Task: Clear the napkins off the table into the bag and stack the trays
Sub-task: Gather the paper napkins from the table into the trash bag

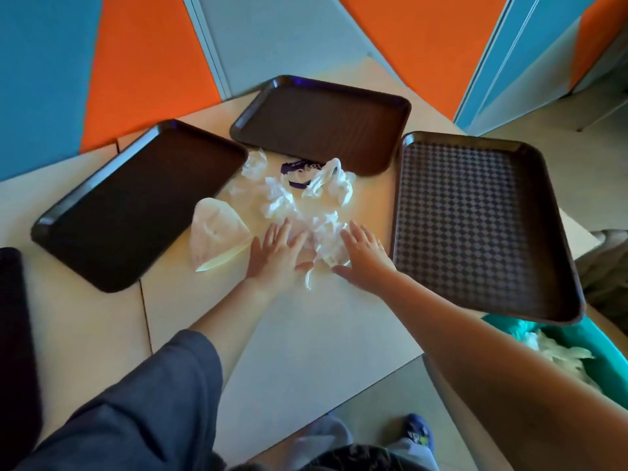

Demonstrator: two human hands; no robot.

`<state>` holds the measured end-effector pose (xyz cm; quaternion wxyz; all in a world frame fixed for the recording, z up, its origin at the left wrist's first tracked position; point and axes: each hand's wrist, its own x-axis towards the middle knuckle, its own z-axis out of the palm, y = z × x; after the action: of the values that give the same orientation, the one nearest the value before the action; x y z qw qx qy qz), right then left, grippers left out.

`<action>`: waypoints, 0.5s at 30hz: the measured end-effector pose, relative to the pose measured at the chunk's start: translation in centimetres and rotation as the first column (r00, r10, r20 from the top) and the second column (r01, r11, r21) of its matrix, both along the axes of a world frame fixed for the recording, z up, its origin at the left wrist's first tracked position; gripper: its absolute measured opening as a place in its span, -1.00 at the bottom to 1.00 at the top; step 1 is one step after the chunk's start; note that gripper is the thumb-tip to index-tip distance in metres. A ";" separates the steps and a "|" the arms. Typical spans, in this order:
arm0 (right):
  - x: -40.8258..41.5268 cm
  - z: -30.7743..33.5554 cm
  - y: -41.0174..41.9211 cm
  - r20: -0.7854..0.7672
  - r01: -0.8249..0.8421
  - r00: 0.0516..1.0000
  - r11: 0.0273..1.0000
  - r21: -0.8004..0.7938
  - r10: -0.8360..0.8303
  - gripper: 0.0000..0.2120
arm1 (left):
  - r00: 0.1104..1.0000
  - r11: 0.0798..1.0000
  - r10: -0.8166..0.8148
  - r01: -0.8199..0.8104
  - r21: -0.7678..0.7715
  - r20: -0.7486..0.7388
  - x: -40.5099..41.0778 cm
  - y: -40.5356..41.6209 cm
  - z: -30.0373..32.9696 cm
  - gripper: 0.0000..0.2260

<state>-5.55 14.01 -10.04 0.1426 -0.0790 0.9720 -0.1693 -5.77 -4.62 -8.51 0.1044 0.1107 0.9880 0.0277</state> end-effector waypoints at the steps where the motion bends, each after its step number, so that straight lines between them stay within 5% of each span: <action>1: -0.3 -0.2 -0.2 0.018 -0.001 1.000 1.000 0.021 0.000 -0.18 | 0.999 1.000 0.003 -0.004 0.027 0.049 -0.7 -0.1 -0.1 -0.43; 8: -0.7 -1.2 -1.4 0.042 0.009 0.999 0.993 0.120 -0.014 0.02 | 0.993 0.972 -0.081 0.059 0.229 0.088 -1.6 -0.7 -0.9 -0.71; 12: -0.3 -0.6 -1.9 -0.134 0.004 0.991 0.980 0.197 0.023 -0.42 | 0.992 0.932 -0.123 0.104 0.347 0.034 -1.1 -1.0 -1.1 -0.90; 15: 0.4 0.1 -2.3 -0.158 0.019 0.987 0.975 0.222 0.017 -0.63 | 0.986 0.903 -0.168 0.159 0.399 -0.014 -0.8 -1.2 -0.9 -0.82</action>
<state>-5.16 11.72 -9.99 0.0724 -0.0753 0.9931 -0.0524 -6.55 -5.84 -9.43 0.0917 0.2116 0.9477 0.2206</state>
